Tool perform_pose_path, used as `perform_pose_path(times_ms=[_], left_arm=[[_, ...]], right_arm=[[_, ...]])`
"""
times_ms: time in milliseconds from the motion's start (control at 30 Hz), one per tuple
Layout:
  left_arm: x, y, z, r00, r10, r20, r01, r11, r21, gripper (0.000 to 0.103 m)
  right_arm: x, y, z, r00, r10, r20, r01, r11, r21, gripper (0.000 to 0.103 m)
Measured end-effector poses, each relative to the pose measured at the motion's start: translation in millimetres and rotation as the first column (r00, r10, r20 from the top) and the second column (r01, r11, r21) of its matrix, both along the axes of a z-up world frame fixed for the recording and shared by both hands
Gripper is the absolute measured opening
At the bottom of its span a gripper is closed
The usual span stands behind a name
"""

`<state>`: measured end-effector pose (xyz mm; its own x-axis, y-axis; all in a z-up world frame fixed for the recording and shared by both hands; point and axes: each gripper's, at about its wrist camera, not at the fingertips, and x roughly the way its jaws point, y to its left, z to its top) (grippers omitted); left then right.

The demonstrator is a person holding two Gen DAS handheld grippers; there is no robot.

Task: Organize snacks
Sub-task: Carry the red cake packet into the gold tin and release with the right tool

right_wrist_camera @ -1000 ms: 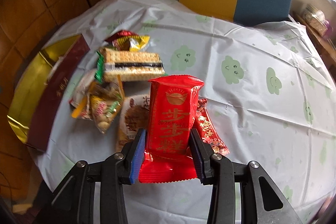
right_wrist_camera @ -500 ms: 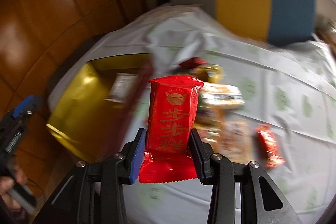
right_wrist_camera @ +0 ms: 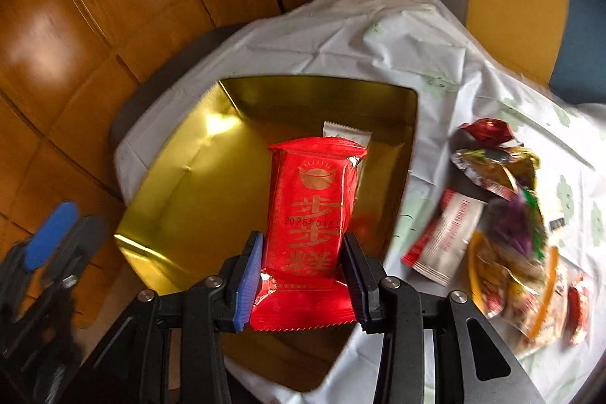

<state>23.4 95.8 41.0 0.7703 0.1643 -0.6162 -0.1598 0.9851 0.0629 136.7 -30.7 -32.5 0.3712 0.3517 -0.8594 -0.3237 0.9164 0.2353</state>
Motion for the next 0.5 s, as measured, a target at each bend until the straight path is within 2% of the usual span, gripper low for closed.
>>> perform_pose_path(times_ms=[133, 233, 367, 500], left_arm=[[0, 16, -8, 0.999, 0.038, -0.016, -0.039, 0.999, -0.019, 0.042], [1, 28, -16, 0.997, 0.068, -0.043, -0.069, 0.997, -0.031, 0.042], [-1, 39, -23, 0.993, 0.098, -0.062, -0.100, 0.994, -0.038, 0.042], [0, 44, -27, 0.990, 0.120, -0.076, -0.123, 0.992, -0.039, 0.042]], right_arm=[[9, 16, -19, 1.000, 0.006, -0.012, -0.007, 0.998, -0.066, 0.045], [7, 21, -16, 1.000, 0.013, 0.005, -0.013, 0.998, -0.065, 0.047], [-15, 23, -1, 0.995, 0.016, 0.098, -0.005, 0.994, -0.106, 0.053], [-37, 21, 22, 0.977, -0.014, 0.212, 0.044, 0.989, -0.138, 0.061]])
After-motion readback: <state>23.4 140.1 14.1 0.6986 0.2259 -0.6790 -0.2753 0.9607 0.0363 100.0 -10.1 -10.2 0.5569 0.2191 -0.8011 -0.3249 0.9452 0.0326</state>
